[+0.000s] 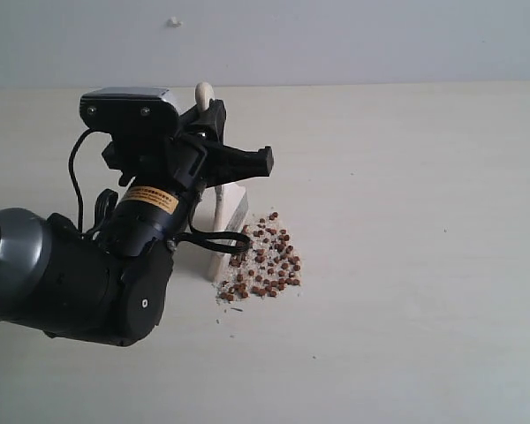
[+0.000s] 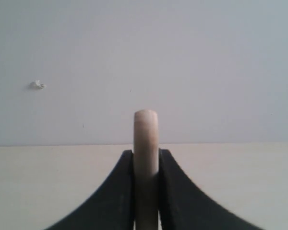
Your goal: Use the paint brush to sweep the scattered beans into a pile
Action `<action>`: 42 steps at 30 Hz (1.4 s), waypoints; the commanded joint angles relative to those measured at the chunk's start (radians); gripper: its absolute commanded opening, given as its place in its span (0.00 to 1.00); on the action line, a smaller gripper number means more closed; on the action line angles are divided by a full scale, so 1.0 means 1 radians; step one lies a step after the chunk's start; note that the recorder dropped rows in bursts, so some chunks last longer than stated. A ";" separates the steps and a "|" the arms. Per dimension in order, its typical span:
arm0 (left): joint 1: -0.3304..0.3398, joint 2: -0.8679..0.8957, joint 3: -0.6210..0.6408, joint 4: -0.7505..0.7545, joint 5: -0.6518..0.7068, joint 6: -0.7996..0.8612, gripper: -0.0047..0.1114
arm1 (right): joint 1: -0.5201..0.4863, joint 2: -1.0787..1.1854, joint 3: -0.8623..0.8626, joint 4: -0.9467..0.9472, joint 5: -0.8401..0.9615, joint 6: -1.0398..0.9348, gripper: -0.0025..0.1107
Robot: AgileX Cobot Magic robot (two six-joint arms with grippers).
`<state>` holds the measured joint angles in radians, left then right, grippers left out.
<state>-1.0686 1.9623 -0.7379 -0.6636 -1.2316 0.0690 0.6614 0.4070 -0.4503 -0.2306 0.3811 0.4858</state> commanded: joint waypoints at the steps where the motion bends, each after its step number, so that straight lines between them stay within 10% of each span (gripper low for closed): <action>1: 0.001 0.004 -0.006 0.007 0.010 -0.020 0.04 | 0.002 -0.002 0.004 -0.001 -0.009 -0.001 0.02; 33: 0.001 -0.216 -0.006 0.072 0.010 0.200 0.04 | 0.002 -0.002 0.004 -0.001 -0.009 -0.001 0.02; 39: 0.001 -0.311 -0.006 0.246 0.313 0.200 0.04 | 0.002 -0.002 0.004 -0.001 -0.009 -0.001 0.02; 42: 0.001 -0.362 -0.006 0.084 0.386 0.241 0.04 | 0.002 -0.002 0.004 -0.001 -0.009 -0.001 0.02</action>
<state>-1.0686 1.6493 -0.7379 -0.4701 -0.9145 0.2782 0.6614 0.4070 -0.4503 -0.2306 0.3811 0.4858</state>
